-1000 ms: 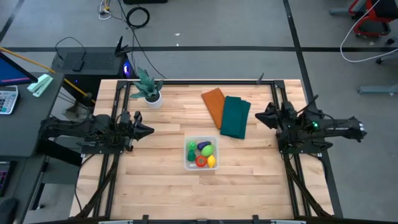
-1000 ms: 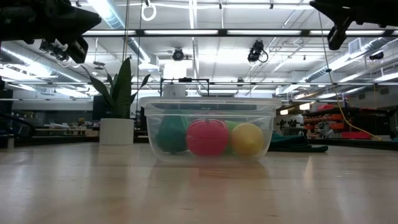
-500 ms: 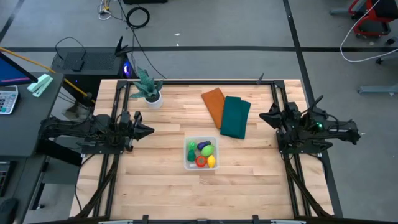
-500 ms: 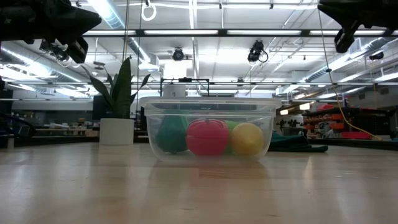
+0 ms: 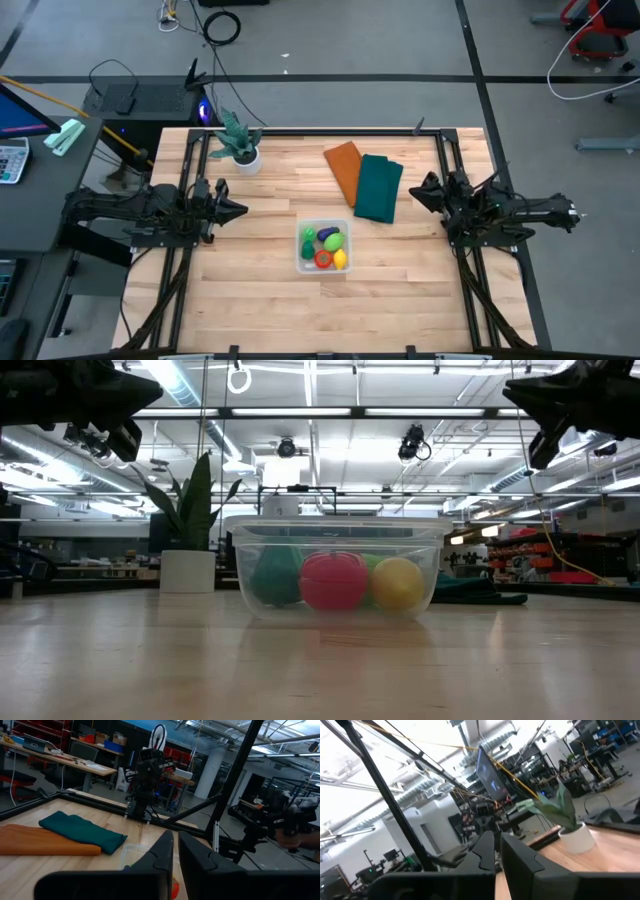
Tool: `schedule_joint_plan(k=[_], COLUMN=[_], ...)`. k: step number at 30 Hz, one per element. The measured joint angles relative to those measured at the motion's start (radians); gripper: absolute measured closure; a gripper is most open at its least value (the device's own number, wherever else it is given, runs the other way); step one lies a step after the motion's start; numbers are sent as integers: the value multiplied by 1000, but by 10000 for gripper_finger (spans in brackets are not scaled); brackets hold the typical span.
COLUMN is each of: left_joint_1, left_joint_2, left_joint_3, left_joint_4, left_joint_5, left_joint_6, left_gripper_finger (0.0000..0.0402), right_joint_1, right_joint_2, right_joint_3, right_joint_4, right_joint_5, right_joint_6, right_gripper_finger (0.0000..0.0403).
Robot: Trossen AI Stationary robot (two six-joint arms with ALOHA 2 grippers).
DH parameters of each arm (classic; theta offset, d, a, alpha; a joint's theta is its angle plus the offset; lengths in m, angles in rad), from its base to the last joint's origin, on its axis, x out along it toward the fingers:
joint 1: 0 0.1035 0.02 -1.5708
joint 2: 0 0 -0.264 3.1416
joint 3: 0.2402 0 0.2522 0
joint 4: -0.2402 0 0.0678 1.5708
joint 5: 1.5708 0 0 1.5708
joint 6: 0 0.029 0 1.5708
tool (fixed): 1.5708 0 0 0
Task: Pick and placing Produce into tupperware
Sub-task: Return to Home Position
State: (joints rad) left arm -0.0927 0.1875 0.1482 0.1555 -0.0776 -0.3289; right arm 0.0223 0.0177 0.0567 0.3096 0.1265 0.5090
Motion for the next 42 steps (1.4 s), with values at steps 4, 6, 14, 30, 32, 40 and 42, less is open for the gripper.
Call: schedule_joint_plan(k=[4,6,14,30,32,40,42], left_joint_1=[0,0,0,0,0,0,0], left_joint_2=[0,0,0,0,0,0,0], left_joint_3=[0,0,0,0,0,0,0], left_joint_4=[0,0,0,0,0,0,0], left_joint_5=[0,0,0,0,0,0,0], left_joint_6=[0,0,0,0,1,1,0], left_gripper_finger=[363,361,370,365,368,376,374], right_joint_1=[0,0,0,0,0,0,0], right_joint_2=[0,0,0,0,0,0,0], right_joint_3=[-21,-21,-21,-21,-21,-21,-21], right_joint_4=[-3,0,-25,-226,-240,-278,-292], right_joint_5=[0,0,-8,-84,-99,-114,-118], right_joint_6=[11,-3,-69,-193,-250,-413,-451], right_gripper_finger=[403,403,403,403,403,403,403])
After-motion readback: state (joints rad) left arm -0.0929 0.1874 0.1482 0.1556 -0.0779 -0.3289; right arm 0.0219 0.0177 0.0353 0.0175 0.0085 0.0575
